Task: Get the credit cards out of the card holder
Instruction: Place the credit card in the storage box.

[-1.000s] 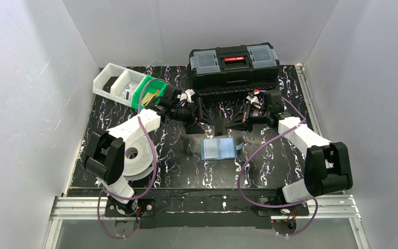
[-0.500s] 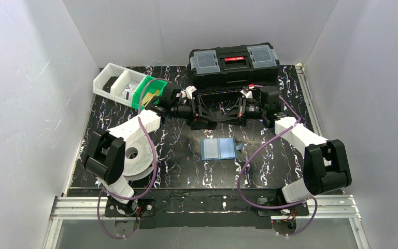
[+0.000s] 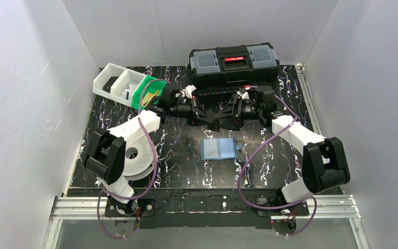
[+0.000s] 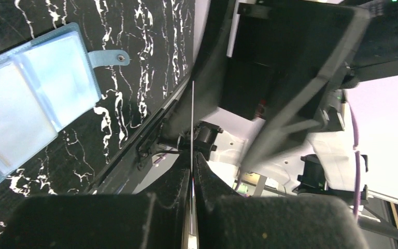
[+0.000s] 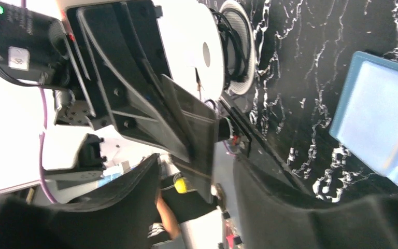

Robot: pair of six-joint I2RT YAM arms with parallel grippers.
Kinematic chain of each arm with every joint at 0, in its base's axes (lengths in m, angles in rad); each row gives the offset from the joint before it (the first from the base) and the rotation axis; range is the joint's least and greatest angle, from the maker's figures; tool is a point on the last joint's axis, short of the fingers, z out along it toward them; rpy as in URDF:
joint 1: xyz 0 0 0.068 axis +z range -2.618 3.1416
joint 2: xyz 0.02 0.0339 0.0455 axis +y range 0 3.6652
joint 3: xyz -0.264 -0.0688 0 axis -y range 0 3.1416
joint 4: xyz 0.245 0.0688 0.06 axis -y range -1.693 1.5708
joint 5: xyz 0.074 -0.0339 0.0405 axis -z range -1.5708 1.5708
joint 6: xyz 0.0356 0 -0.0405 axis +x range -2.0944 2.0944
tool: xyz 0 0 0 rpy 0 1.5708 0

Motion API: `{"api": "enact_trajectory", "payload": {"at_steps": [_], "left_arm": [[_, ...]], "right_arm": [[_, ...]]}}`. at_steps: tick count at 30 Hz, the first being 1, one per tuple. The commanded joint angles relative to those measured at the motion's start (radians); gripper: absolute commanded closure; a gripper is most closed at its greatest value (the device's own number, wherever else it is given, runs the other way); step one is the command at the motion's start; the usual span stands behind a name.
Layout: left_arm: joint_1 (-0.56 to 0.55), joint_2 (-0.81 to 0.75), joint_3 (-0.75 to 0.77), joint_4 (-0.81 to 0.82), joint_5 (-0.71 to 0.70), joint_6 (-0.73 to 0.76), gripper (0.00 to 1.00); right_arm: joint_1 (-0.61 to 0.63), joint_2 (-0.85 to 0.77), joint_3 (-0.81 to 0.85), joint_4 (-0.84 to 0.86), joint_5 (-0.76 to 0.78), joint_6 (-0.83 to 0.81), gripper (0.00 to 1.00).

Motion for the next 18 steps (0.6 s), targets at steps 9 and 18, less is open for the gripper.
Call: {"api": "enact_trajectory", "payload": {"at_steps": [9, 18], "left_arm": [[0.026, -0.091, 0.083, -0.373, -0.183, 0.269, 1.00], [0.148, -0.112, 0.296, -0.758, -0.588, 0.517, 1.00]], "right_arm": [[0.009, -0.072, 0.155, -0.380, 0.210, -0.224, 0.02], [0.009, -0.118, 0.177, -0.521, 0.325, -0.321, 0.02]]}}
